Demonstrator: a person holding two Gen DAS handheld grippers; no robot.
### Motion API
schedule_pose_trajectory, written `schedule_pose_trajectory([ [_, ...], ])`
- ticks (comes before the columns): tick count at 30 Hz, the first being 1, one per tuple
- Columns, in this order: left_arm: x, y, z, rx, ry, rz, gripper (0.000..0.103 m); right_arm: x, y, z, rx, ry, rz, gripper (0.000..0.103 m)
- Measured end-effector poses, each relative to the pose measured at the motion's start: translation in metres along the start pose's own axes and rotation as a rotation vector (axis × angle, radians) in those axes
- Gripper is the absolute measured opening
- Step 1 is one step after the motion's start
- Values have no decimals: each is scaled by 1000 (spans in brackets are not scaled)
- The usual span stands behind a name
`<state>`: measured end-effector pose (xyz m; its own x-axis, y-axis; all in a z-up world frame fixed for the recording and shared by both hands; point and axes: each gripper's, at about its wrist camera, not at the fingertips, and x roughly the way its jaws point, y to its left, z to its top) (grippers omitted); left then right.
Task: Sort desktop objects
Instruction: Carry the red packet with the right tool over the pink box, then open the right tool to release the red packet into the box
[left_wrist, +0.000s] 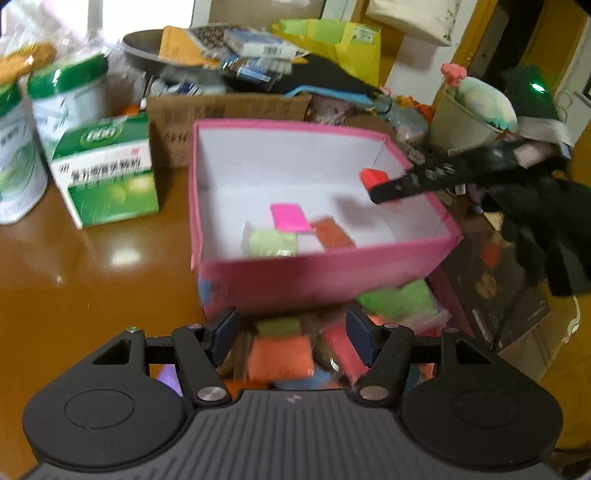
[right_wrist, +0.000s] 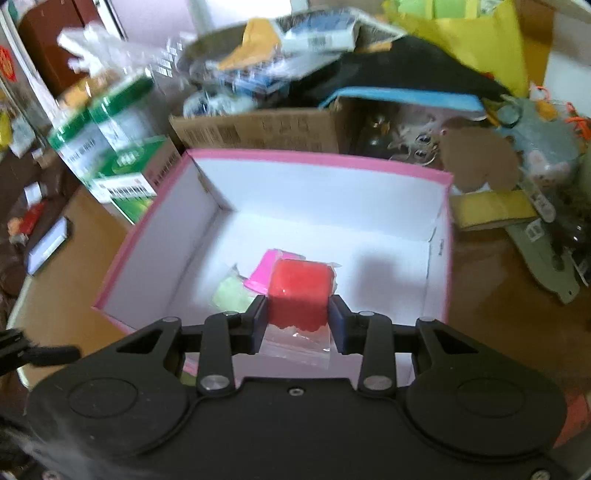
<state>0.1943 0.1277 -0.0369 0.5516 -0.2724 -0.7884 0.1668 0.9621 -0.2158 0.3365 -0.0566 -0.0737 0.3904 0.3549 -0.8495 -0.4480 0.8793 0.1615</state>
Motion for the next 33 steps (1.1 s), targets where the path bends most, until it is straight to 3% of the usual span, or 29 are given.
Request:
schedule_pose_trajectory([
  [11,-1,18,-19,-60,25,14,62,60,15,6,-44,168,-49,36],
  [18,1,21,-20,-65,29,7,62,75,18,4,-58,215,-73,40],
  [24,4,22,-20,-59,33,1,62,63,15,1,-20,179,-46,58],
  [31,8,19,-19,-44,43,-19,62,21,6,-1,71,59,8,68],
  [33,10,17,-19,-39,45,-28,62,5,5,-6,100,15,22,75],
])
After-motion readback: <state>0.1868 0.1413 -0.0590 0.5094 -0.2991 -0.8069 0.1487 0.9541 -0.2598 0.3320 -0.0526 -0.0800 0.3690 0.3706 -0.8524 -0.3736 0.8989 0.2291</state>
